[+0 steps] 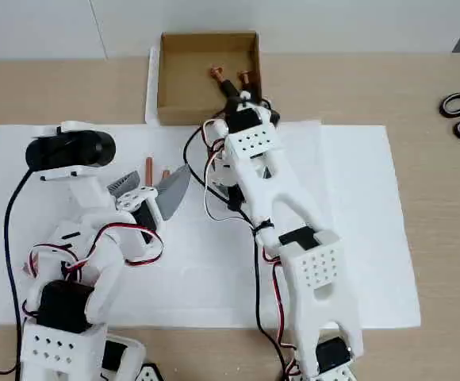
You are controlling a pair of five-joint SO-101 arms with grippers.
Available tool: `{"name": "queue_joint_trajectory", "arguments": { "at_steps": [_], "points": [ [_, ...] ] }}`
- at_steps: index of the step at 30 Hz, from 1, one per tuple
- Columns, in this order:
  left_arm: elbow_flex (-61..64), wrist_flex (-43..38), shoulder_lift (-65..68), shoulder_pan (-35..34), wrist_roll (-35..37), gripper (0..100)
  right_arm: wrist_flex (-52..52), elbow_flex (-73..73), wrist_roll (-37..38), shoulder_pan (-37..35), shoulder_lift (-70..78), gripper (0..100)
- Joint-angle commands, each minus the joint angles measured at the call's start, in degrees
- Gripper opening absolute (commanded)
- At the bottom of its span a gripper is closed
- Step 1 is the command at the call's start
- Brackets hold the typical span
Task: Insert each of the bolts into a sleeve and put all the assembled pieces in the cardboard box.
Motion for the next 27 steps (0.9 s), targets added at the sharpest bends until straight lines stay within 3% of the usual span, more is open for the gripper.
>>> {"name": "queue_joint_trajectory", "arguments": {
  "at_steps": [1, 10, 17, 22, 27],
  "points": [
    [-0.2, -1.3, -0.6, 0.1, -0.4, 28, 1.5, -0.5, 3.0, 0.0, -6.5, 0.3],
    [-0.2, -1.3, -0.6, 0.1, -0.4, 28, 1.6, -0.5, 17.8, 2.2, -13.1, 0.3],
    [-0.2, -1.1, -0.6, 0.1, -0.4, 28, 2.1, 1.4, 21.3, 8.1, -12.9, 0.3],
    [-0.2, -1.2, -0.6, 0.1, -0.4, 28, 2.2, 6.3, 38.2, 9.0, -12.7, 0.3],
    [-0.2, -1.2, -0.6, 0.1, -0.4, 28, 1.9, 9.3, 41.6, 8.0, -12.7, 0.4]
  ]
}}
